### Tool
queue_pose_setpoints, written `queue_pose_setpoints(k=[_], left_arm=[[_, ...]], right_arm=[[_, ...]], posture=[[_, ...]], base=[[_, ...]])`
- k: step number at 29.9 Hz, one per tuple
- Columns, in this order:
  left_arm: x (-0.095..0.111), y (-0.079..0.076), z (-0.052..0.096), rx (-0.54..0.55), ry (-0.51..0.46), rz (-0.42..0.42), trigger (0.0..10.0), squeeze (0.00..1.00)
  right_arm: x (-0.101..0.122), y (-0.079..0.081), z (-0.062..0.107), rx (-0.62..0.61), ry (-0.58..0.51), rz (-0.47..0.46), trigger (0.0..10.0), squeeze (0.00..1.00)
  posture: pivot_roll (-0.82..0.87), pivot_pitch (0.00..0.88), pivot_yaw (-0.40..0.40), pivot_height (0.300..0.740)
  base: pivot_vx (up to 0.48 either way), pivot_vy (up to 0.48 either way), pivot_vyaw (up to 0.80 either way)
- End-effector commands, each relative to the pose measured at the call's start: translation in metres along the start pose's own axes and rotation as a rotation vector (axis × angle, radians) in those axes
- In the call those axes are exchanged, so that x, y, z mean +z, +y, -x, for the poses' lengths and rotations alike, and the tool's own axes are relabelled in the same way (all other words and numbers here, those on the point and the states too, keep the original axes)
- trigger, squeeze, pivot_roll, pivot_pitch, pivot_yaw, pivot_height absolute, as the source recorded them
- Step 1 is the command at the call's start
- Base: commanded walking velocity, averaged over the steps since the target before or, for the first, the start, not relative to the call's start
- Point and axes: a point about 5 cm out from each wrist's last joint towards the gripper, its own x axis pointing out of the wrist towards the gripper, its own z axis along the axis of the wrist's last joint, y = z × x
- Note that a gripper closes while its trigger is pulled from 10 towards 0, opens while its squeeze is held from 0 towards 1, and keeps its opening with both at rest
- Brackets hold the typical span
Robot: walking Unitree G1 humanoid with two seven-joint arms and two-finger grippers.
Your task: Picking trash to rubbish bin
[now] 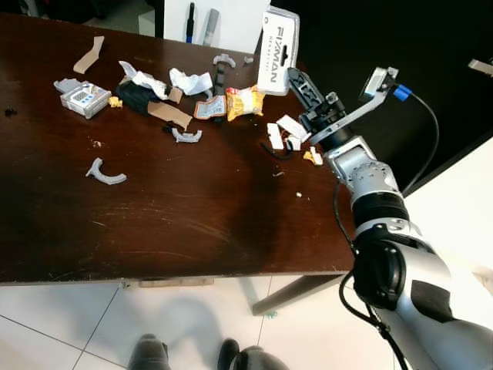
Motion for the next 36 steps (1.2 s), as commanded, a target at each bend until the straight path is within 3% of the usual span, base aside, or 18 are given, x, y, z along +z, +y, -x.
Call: queue_pose_setpoints(k=[1,3,4,6,7,10,11,15,21,23,31,36], left_arm=[[0.023,-0.023,-0.004,-0.089,-0.066,0.016,10.0,0.0],[0.03,-0.039,-0.003,-0.139,-0.065,0.075,10.0,0.0],[0.03,-0.039,-0.003,-0.139,-0.065,0.075,10.0,0.0],[0.024,-0.076,0.01,-0.254,0.034,0.174,10.0,0.0],[0.024,-0.076,0.01,-0.254,0.034,0.174,10.0,0.0],[0.002,-0.105,0.035,-0.361,0.204,0.243,10.0,0.0],[0.002,-0.105,0.035,-0.361,0.204,0.243,10.0,0.0],[-0.028,-0.139,0.079,-0.584,0.431,0.187,10.0,0.0],[-0.041,-0.147,0.097,-0.589,0.551,0.231,10.0,0.0],[-0.056,-0.147,0.107,-0.592,0.649,0.249,10.0,0.0],[-0.069,-0.154,0.104,-0.653,0.67,0.226,10.0,0.0],[-0.069,-0.177,0.095,-0.737,0.636,0.257,10.0,0.0]], right_arm=[[0.004,-0.011,0.01,-0.093,0.008,0.052,10.0,0.0],[0.003,-0.015,0.012,-0.138,0.028,0.082,10.0,0.0],[0.003,-0.015,0.012,-0.138,0.028,0.082,10.0,0.0],[0.001,-0.023,0.016,-0.231,0.061,0.131,10.0,0.0],[0.001,-0.023,0.016,-0.231,0.061,0.131,10.0,0.0],[0.0,-0.028,0.019,-0.305,0.067,0.155,10.0,0.0],[0.0,-0.028,0.019,-0.305,0.067,0.155,10.0,0.0],[0.0,-0.032,0.024,-0.334,0.074,0.174,10.0,0.0],[0.0,-0.034,0.026,-0.354,0.088,0.196,10.0,0.0],[-0.002,-0.037,0.029,-0.389,0.092,0.207,10.0,0.0],[-0.007,-0.041,0.029,-0.486,0.041,0.205,10.0,0.0],[-0.009,-0.042,0.029,-0.539,-0.033,0.179,10.0,0.0]], posture=[[0.39,0.145,-0.169,0.74],[0.39,0.145,-0.169,0.74],[0.39,0.145,-0.169,0.74],[0.4,0.154,-0.162,0.74],[0.4,0.154,-0.162,0.74],[0.39,0.153,-0.16,0.74],[0.39,0.153,-0.16,0.74],[0.37,0.157,-0.154,0.74],[0.36,0.162,-0.152,0.74],[0.35,0.16,-0.152,0.74],[0.34,0.129,-0.144,0.74],[0.32,0.084,-0.097,0.74]], base=[[0.0,0.0,0.0],[0.0,0.0,0.0],[0.0,0.0,0.0],[0.0,0.0,0.0],[0.0,0.0,0.0],[0.0,0.0,0.0],[0.0,0.0,0.0],[0.0,0.0,0.0],[0.0,0.0,0.0],[0.0,0.0,0.0],[0.0,0.0,0.0],[0.0,0.249,0.0]])
